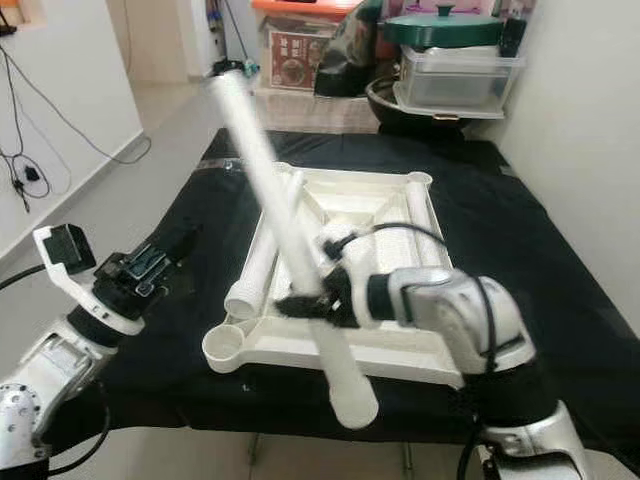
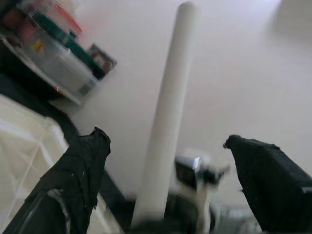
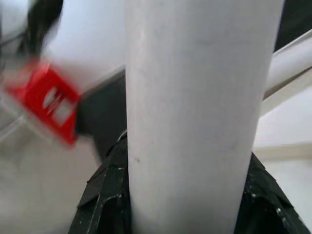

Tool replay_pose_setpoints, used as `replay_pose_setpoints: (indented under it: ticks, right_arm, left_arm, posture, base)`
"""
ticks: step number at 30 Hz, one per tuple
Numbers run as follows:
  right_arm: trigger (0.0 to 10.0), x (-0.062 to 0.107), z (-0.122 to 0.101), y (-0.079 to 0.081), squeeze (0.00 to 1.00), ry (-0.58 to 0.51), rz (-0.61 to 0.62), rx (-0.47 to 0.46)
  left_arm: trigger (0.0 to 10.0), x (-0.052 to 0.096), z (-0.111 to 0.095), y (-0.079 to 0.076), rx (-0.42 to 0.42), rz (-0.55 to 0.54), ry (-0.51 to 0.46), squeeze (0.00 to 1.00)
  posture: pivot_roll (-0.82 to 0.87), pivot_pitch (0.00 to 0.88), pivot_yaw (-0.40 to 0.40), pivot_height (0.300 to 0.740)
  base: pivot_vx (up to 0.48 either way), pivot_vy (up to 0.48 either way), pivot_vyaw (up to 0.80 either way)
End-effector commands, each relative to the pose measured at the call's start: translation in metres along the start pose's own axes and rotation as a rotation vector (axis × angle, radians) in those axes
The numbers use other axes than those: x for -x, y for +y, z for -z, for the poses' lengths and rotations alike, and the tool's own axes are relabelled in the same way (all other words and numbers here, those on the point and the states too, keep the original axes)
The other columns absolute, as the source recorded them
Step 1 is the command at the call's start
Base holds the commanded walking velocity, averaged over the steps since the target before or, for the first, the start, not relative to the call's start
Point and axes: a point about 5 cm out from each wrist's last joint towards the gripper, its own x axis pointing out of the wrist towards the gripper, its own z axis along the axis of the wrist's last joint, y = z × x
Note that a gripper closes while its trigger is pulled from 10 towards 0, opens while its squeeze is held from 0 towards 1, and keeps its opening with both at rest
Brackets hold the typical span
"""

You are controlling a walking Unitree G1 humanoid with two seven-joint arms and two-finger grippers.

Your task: Building children table

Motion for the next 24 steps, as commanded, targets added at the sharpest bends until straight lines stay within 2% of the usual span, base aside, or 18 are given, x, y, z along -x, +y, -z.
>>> replay_pose_setpoints:
  ticks: [1, 4, 5, 6, 8, 10, 12, 16, 18, 20, 24]
  right_arm:
    - [0.0, 0.005, -0.013, -0.002, 0.0, -0.072, 0.025, -0.015]
    - [0.0, 0.008, -0.034, -0.021, 0.0, -0.27, 0.174, -0.113]
    - [0.0, 0.008, -0.034, -0.021, 0.0, -0.27, 0.174, -0.113]
    - [0.0, 0.008, -0.039, -0.023, 0.0, -0.321, 0.198, -0.132]
    - [0.0, 0.007, -0.043, -0.023, 0.0, -0.359, 0.208, -0.144]
    - [0.0, 0.002, -0.05, -0.017, 0.0, -0.417, 0.192, -0.159]
    - [0.0, -0.002, -0.052, -0.014, 0.0, -0.431, 0.183, -0.169]
    - [0.0, -0.019, -0.051, 0.002, 0.0, -0.439, 0.118, -0.193]
    - [0.0, -0.025, -0.052, 0.008, 0.0, -0.443, 0.1, -0.216]
    - [0.0, -0.038, -0.054, 0.021, 0.0, -0.448, 0.054, -0.234]
    - [0.0, -0.048, -0.054, 0.033, 0.0, -0.445, 0.016, -0.244]
  left_arm:
    - [10.0, 0.0, 0.006, -0.003, -0.008, 0.018, 0.056, 0.0]
    - [10.0, 0.003, 0.026, 0.002, -0.096, -0.02, 0.216, 0.0]
    - [10.0, 0.003, 0.026, 0.002, -0.096, -0.02, 0.216, 0.0]
    - [10.0, 0.004, 0.031, 0.004, -0.122, -0.029, 0.266, 0.0]
    - [10.0, 0.005, 0.035, 0.005, -0.15, -0.036, 0.302, 0.0]
    - [10.0, 0.007, 0.037, 0.008, -0.195, -0.052, 0.355, 0.0]
    - [10.0, 0.007, 0.037, 0.01, -0.218, -0.058, 0.372, 0.0]
    - [10.0, 0.008, 0.041, 0.017, -0.302, -0.086, 0.441, 0.0]
    - [10.0, 0.008, 0.043, 0.019, -0.341, -0.094, 0.449, 0.0]
    - [10.0, 0.006, 0.044, 0.026, -0.38, -0.14, 0.43, 0.0]
    - [10.0, 0.004, 0.045, 0.03, -0.406, -0.162, 0.418, 0.0]
  posture:
    - [-0.04, 0.0, -0.001, 0.74]
    - [-0.04, 0.0, 0.002, 0.74]
    - [-0.04, 0.0, 0.002, 0.74]
    - [-0.04, 0.0, 0.005, 0.74]
    - [-0.04, 0.0, 0.0, 0.74]
    - [-0.03, 0.0, -0.004, 0.74]
    - [-0.03, 0.0, -0.005, 0.74]
    - [-0.02, 0.0, -0.012, 0.74]
    - [-0.02, 0.0, -0.012, 0.74]
    - [-0.04, 0.0, -0.008, 0.74]
    - [-0.04, 0.0, -0.008, 0.74]
  base:
    - [0.0, 0.0, 0.0]
    - [0.0, 0.0, 0.0]
    - [0.0, 0.0, 0.0]
    - [0.0, 0.0, 0.0]
    - [0.0, 0.0, 0.0]
    - [0.0, 0.0, 0.0]
    - [0.0, 0.0, 0.0]
    - [0.0, 0.0, 0.0]
    - [0.0, 0.0, 0.0]
    - [0.0, 0.0, 0.0]
    - [0.0, 0.0, 0.0]
